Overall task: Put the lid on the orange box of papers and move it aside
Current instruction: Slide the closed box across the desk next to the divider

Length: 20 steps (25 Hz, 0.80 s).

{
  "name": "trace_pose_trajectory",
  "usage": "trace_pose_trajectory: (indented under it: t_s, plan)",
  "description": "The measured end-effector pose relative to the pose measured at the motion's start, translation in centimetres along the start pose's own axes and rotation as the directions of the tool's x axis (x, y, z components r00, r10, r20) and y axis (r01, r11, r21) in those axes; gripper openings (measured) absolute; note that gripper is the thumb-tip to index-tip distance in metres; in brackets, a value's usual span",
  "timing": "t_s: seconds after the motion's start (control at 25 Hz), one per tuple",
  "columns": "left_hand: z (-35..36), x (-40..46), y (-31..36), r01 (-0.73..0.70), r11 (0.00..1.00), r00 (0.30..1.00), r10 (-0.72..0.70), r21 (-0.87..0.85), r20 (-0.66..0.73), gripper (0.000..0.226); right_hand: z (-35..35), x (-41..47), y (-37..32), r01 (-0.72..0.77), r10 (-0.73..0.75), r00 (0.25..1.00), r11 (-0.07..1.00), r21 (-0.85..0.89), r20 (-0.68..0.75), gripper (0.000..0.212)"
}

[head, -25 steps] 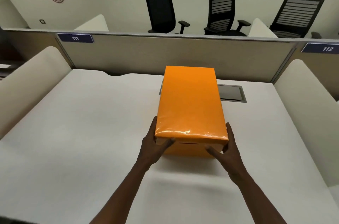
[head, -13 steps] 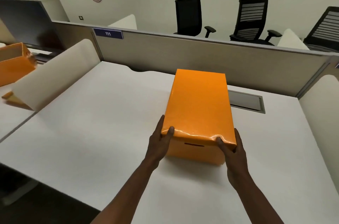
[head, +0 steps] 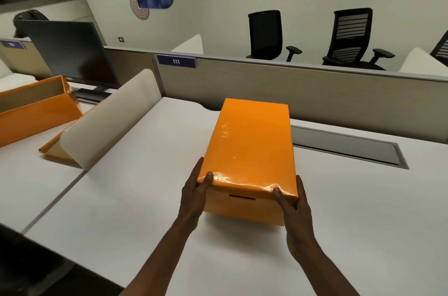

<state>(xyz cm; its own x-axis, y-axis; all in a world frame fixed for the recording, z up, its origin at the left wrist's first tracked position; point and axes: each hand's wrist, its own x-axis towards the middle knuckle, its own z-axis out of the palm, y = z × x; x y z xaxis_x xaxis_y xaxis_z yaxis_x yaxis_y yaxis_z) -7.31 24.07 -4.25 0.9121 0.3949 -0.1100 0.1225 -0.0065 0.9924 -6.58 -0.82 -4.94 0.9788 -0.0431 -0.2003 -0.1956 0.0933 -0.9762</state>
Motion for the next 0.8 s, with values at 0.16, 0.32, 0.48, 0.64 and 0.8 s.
trace_pose_trajectory:
  t_s: [0.16, 0.32, 0.48, 0.64, 0.8]
  plan:
    - [-7.6, 3.8, 0.4, -0.025, 1.000, 1.000, 0.025, 0.014, -0.012, 0.059, 8.4, 0.9, 0.9, 0.008, -0.008, 0.999, 1.000, 0.017, 0.050, 0.082]
    - [-19.3, 11.8, 1.8, -0.053, 0.998, 0.998, 0.054, 0.032, -0.038, 0.057, 22.3, 2.9, 0.7, 0.029, -0.026, 0.996, 0.999, -0.029, 0.084, 0.085]
    - [-23.4, 16.3, 2.1, -0.052, 0.999, 0.997, 0.053, 0.016, -0.059, 0.051, 28.4, 5.5, 0.1, 0.012, -0.004, 0.994, 0.997, -0.070, 0.110, 0.086]
    - [-28.1, 21.6, 2.0, -0.083, 0.996, 0.994, 0.085, 0.044, -0.070, 0.050, 34.6, 7.1, 0.2, 0.061, -0.046, 0.991, 0.991, -0.121, 0.126, 0.083]
    - [-31.1, 24.7, 0.8, -0.063, 0.997, 0.993, 0.067, 0.039, -0.099, 0.050, 38.5, 8.3, 1.1, 0.098, -0.072, 0.987, 0.979, -0.181, 0.147, 0.082]
